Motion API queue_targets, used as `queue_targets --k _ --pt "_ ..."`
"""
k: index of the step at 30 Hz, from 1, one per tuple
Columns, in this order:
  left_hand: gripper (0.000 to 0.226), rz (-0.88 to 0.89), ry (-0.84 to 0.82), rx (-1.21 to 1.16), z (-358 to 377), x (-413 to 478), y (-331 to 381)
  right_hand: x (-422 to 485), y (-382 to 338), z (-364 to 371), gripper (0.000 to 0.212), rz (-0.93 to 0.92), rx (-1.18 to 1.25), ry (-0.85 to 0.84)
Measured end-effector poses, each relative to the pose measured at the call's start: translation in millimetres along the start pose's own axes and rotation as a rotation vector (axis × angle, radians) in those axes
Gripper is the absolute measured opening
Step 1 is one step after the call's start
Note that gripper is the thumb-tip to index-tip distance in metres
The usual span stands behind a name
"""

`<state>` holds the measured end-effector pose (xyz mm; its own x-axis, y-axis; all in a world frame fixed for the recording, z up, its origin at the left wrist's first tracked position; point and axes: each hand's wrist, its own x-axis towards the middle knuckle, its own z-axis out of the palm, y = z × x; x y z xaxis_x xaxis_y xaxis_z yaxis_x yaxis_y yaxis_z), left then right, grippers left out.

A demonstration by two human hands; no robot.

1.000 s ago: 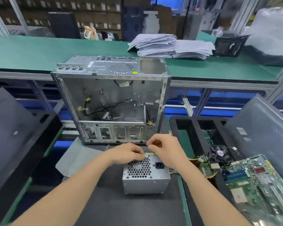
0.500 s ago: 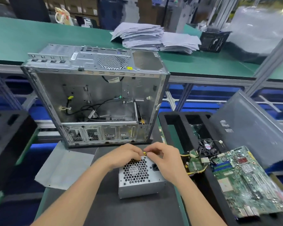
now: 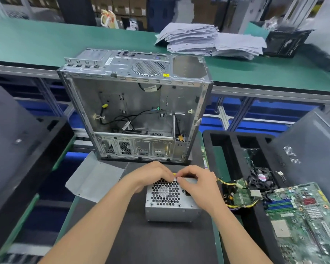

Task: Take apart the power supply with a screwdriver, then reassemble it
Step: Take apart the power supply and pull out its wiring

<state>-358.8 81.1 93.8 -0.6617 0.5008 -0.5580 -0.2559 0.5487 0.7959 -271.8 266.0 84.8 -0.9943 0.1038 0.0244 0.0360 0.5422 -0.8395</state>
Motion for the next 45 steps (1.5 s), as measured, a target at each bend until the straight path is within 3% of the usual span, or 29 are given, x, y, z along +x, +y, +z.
queue_targets --k 2,5,9,15,17,20,27,31,35,45 --pt "0.019 -0.032 -0.013 -0.017 -1 1 0 2 1 -2 0.022 0.028 0.04 -0.024" --pt "0.044 -0.077 -0.015 -0.029 -3 6 0 8 2 -6 0.025 0.096 0.129 -0.081" --pt "0.055 -0.144 -0.028 -0.06 -5 10 0 12 5 -7 0.016 0.205 0.318 -0.113" --pt "0.026 -0.197 -0.118 -0.251 -7 12 -5 10 11 -6 0.013 0.392 0.602 -0.108" --pt "0.026 -0.214 -0.159 -0.332 -7 11 -6 10 11 -5 0.012 0.418 0.637 -0.108" --pt "0.03 -0.212 -0.202 -0.402 -7 10 -8 9 11 -6 0.013 0.394 0.631 -0.106" --pt "0.032 -0.208 -0.211 -0.542 -6 12 -17 10 12 -13 0.021 0.166 0.306 -0.125" --pt "0.035 -0.163 -0.22 -0.547 -5 10 -26 9 12 -11 0.021 0.194 0.336 -0.123" --pt "0.019 -0.129 -0.172 -0.571 -2 8 -30 7 11 -7 0.02 0.232 0.358 -0.099" --pt "0.029 -0.121 -0.187 -0.527 -1 6 -28 7 12 -4 0.018 0.334 0.518 -0.121"
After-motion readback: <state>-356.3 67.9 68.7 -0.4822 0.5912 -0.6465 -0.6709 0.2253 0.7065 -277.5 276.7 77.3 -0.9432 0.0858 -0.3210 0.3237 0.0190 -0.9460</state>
